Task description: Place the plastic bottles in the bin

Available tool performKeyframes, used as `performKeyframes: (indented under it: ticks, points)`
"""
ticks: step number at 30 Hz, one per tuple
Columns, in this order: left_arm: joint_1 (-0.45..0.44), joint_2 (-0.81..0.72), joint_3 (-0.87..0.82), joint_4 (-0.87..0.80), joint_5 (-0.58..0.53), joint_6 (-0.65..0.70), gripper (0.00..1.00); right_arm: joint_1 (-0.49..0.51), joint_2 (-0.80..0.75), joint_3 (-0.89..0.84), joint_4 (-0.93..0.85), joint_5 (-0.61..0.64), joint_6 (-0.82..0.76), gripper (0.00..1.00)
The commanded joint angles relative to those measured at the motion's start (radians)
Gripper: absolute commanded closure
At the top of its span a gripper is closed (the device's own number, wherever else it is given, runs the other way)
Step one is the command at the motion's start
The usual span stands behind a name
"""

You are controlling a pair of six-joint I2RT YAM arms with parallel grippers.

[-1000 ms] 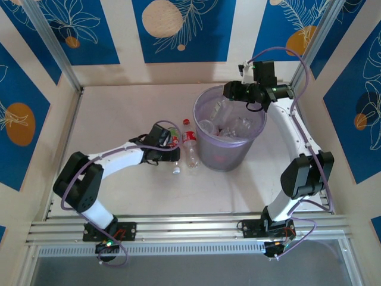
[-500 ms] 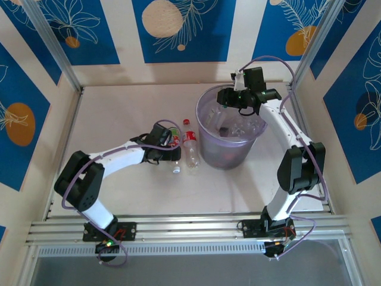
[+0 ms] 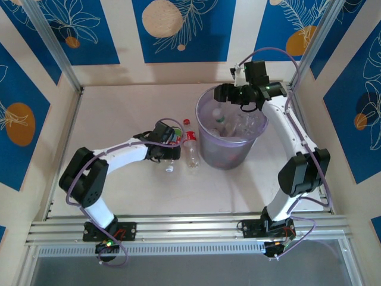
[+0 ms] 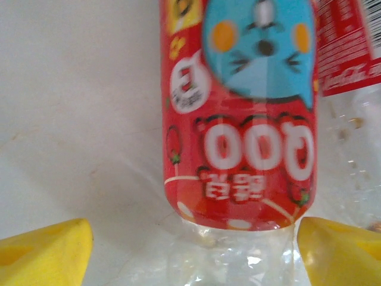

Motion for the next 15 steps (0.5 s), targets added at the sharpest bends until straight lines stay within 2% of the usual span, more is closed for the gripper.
performKeyframes:
  ticks: [1,10,15]
  points:
    - [-0.013,0.017,0.028,-0.063,-0.041,0.024,0.14,0.005,-0.085,0.037,-0.078,0.031,-0.03,0.32]
    - [-0.02,-0.002,0.005,-0.085,-0.052,0.029,0.27,0.0,-0.179,-0.014,-0.079,0.035,-0.018,0.32]
    - [-0.019,-0.028,-0.024,-0.035,-0.019,0.019,0.42,-0.002,-0.211,-0.045,-0.06,-0.003,-0.001,0.32]
